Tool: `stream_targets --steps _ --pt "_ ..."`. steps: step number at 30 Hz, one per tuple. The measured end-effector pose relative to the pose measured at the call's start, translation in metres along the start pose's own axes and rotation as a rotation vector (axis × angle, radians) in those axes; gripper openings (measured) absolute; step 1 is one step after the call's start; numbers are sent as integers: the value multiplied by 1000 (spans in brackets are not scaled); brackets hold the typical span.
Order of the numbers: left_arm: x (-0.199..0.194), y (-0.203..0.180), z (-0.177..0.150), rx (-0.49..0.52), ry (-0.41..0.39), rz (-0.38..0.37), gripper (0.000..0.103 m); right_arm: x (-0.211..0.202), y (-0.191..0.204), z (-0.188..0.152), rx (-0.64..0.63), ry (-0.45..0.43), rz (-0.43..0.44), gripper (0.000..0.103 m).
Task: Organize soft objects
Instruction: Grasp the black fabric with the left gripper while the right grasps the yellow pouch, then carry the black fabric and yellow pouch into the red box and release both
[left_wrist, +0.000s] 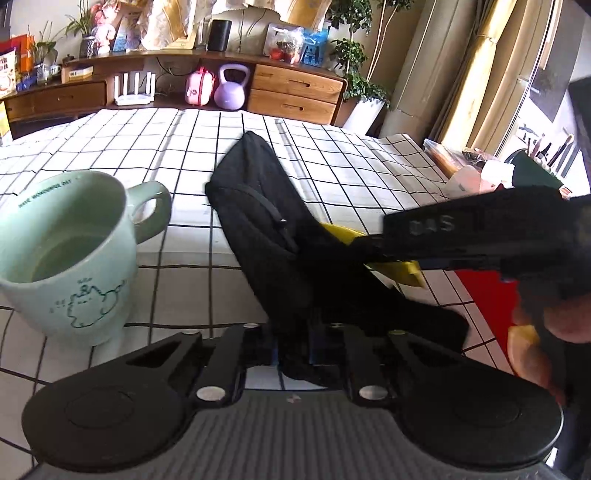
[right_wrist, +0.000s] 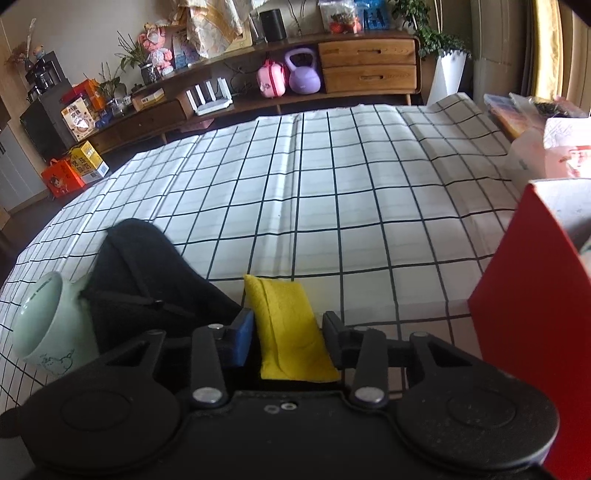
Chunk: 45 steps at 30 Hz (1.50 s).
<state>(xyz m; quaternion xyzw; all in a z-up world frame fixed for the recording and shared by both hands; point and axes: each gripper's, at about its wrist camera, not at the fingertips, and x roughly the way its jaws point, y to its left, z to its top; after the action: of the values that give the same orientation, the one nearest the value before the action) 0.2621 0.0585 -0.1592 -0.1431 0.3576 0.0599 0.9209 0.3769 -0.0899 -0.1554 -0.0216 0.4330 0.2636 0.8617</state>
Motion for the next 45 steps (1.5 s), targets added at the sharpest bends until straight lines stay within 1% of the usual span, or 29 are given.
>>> stream_targets --steps 4,11,16,18,21,25,27,33,38,45 --pt "-11 0 -3 39 -21 -1 8 -22 -1 -11 12 -24 -4 36" --pt "-39 -2 -10 86 -51 -6 8 -65 -2 -35 29 -53 6 36" --pt "-58 -6 -14 109 -49 -11 8 -90 -7 -54 54 -62 26 36" --pt "-62 -7 -13 101 -44 -10 7 -100 -8 -62 62 -68 37 36" --pt "-76 -12 -11 110 -63 -15 7 -118 -8 -72 66 -91 40 36" --pt "-95 -18 -15 138 -91 -25 7 -142 -10 -79 66 -127 43 36" --pt "-102 -21 -17 161 -104 -15 6 -154 -12 -82 62 -146 43 36" --pt "-121 -28 -18 163 -116 -25 6 -184 -24 -89 84 -198 34 36" --pt "-140 -33 -12 163 -132 -49 6 -205 -35 -98 108 -232 32 36" --pt "-156 -49 7 175 -139 -99 6 -231 -53 -99 119 -277 10 36"
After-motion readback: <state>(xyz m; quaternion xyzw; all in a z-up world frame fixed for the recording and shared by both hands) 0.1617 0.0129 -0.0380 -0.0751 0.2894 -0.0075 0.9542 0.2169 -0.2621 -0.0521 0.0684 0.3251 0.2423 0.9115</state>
